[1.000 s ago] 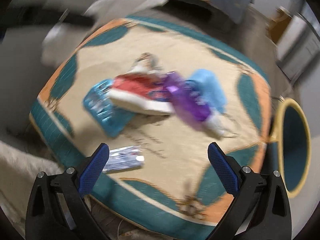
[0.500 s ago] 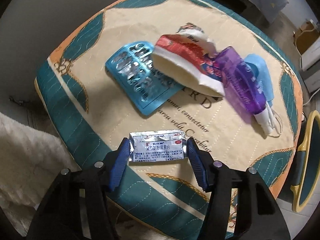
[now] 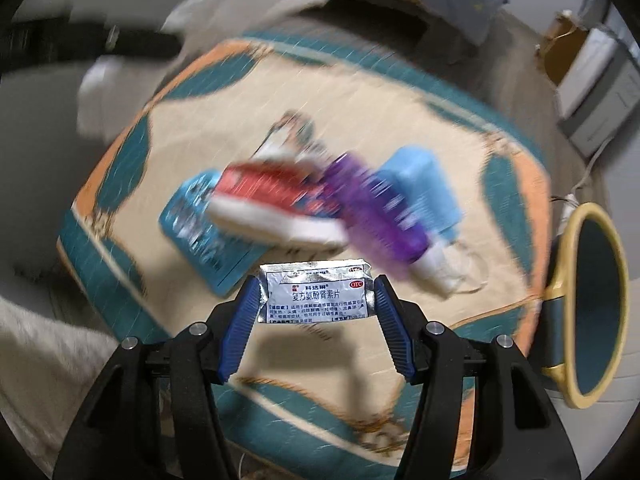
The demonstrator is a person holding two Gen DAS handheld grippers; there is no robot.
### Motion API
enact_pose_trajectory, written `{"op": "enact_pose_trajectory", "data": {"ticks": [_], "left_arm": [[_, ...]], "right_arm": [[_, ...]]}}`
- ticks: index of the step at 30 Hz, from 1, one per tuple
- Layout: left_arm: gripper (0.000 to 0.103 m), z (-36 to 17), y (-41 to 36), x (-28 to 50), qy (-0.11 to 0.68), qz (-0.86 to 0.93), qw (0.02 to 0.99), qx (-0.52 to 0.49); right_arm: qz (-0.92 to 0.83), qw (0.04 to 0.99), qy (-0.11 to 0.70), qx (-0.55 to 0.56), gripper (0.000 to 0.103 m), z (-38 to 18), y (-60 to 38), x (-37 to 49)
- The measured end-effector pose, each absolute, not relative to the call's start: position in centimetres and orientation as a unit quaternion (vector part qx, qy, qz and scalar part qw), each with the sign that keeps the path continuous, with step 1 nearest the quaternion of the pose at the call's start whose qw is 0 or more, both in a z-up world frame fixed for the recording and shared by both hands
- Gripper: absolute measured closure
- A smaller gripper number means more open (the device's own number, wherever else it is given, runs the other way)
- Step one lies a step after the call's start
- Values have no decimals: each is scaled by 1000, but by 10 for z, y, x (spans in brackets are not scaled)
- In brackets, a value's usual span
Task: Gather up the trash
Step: 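Carry the tissue and silver packet over the bin and open both tools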
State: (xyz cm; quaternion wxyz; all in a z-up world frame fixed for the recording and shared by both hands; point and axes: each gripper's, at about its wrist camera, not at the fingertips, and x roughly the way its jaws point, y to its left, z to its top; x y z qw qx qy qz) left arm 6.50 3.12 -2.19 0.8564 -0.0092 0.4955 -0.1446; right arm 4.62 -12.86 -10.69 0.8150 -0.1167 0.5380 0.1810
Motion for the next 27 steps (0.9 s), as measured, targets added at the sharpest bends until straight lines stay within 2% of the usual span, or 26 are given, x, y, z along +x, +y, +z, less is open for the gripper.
{"op": "enact_pose_trajectory", "data": {"ticks": [16, 27], "left_arm": [[74, -26, -29, 47, 474, -187, 860, 14], [74, -28, -53, 24, 499, -159, 852, 16]], "right_arm": [[56, 879, 463, -102, 45, -34, -200, 47], [-17, 873, 488, 5, 45, -25, -268, 60]]}}
